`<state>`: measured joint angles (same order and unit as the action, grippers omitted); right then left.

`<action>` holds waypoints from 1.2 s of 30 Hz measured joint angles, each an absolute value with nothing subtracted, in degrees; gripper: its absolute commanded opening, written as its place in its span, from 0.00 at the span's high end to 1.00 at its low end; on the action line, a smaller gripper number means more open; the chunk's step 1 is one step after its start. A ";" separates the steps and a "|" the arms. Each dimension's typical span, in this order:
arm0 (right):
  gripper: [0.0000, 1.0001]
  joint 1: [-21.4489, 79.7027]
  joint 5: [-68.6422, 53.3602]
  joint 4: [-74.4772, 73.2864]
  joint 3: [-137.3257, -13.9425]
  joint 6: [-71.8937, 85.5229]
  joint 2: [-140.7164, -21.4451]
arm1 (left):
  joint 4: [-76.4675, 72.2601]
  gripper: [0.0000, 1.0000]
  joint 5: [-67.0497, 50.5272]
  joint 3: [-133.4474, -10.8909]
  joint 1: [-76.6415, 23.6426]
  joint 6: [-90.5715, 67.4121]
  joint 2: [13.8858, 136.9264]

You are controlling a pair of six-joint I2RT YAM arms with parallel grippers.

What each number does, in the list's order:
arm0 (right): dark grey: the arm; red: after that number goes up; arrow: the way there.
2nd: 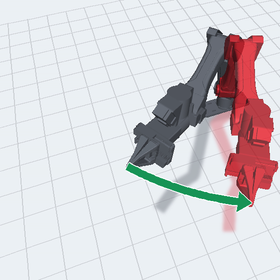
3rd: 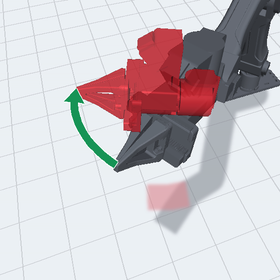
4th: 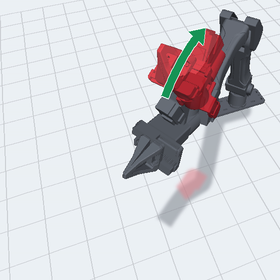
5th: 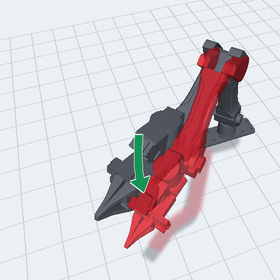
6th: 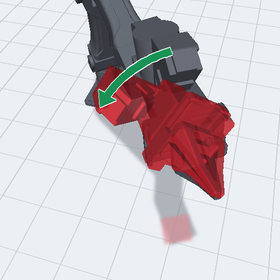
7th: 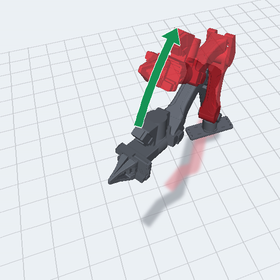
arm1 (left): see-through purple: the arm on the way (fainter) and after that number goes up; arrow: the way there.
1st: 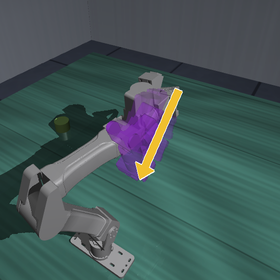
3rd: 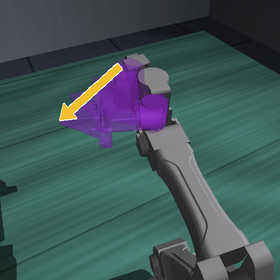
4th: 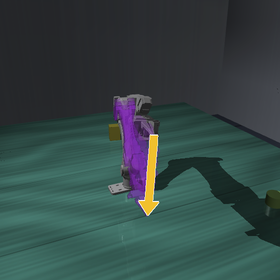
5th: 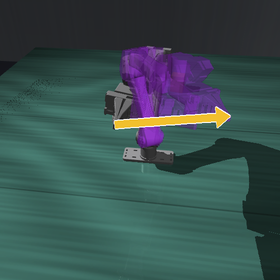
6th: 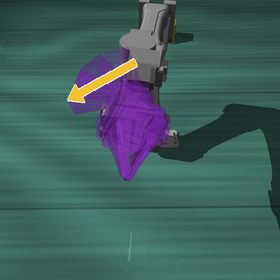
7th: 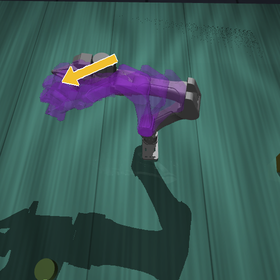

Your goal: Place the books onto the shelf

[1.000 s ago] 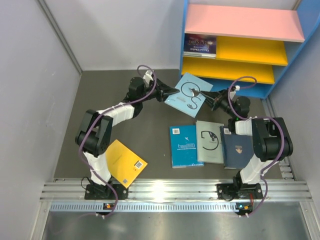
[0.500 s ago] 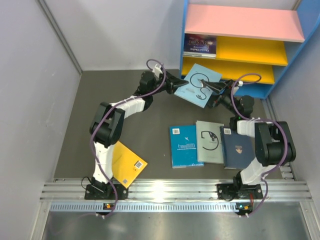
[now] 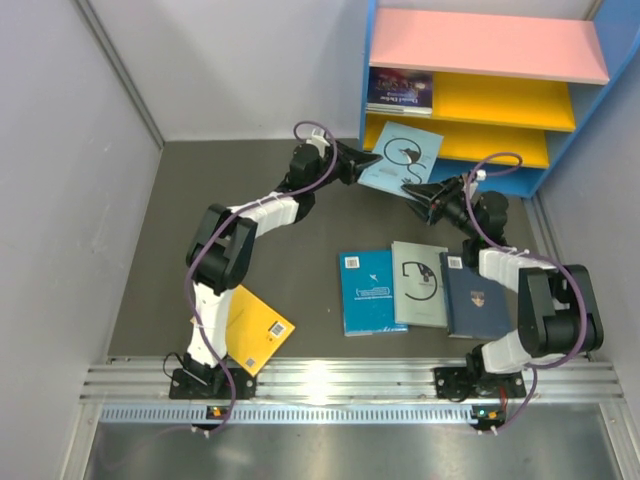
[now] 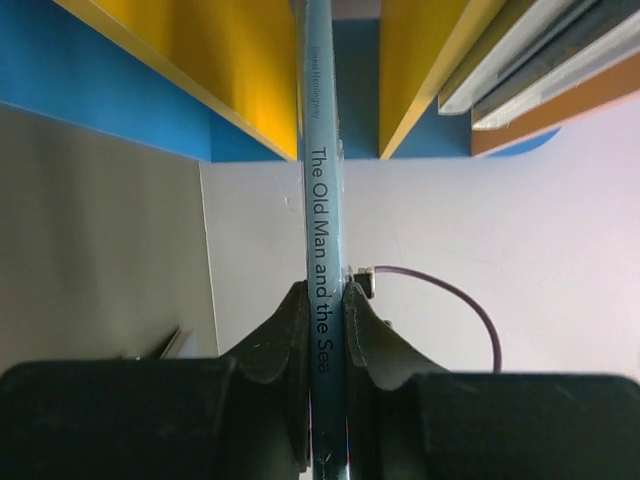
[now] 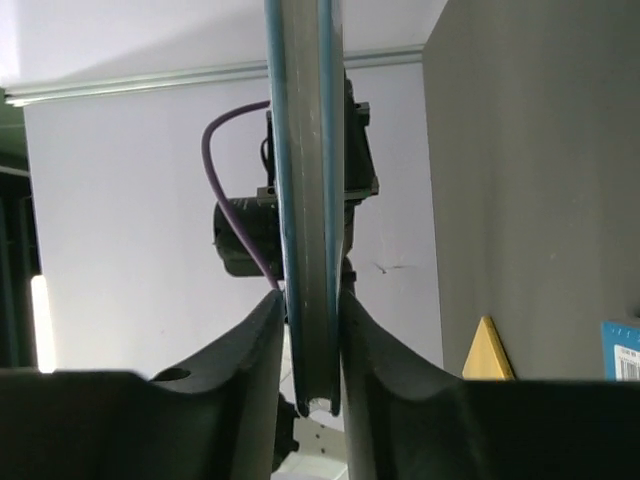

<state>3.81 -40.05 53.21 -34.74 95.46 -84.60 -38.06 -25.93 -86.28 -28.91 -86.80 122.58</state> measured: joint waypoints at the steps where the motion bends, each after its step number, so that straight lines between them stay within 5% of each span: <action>1: 0.81 3.88 -40.05 50.33 -35.97 93.91 -84.60 | -37.78 1.00 -25.21 -86.28 -28.88 -86.83 122.58; 4: 0.96 4.03 -39.31 43.05 -39.64 90.21 -84.84 | -37.63 1.00 -23.42 -86.28 -28.64 -86.91 122.48; 9: 1.00 3.95 -39.03 34.94 -44.45 85.47 -85.12 | -36.75 0.98 -21.50 -86.28 -28.53 -86.89 122.10; 13: 1.00 3.57 -39.38 31.70 -48.05 83.37 -87.09 | -36.01 0.52 -21.19 -86.28 -27.99 -86.21 122.04; 14: 1.00 3.55 -39.05 31.27 -48.90 82.94 -87.72 | -35.51 0.34 -22.20 -86.28 -27.81 -85.54 122.04; 17: 1.00 2.76 -37.58 29.63 -51.27 81.89 -90.50 | -34.48 0.10 -24.73 -86.26 -27.86 -84.82 122.04; 30: 0.99 1.61 -42.41 31.48 -70.17 80.07 -112.25 | -29.63 0.08 -27.77 -73.10 -28.10 -81.17 113.82; 31: 0.97 1.56 -42.68 31.92 -71.37 79.88 -113.43 | -29.43 0.08 -27.88 -72.03 -28.10 -80.90 112.92; 35: 0.37 1.06 -42.96 35.53 -74.39 81.08 -117.78 | -28.08 0.09 -28.47 -69.54 -28.10 -79.68 110.93; 36: 0.32 1.13 -42.81 36.42 -74.67 81.47 -118.63 | -27.66 0.09 -28.58 -69.47 -28.10 -79.35 110.83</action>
<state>1.13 -42.81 36.42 -74.67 81.47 -118.63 -27.66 -28.58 -69.47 -28.10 -79.35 110.83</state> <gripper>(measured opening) 0.547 0.911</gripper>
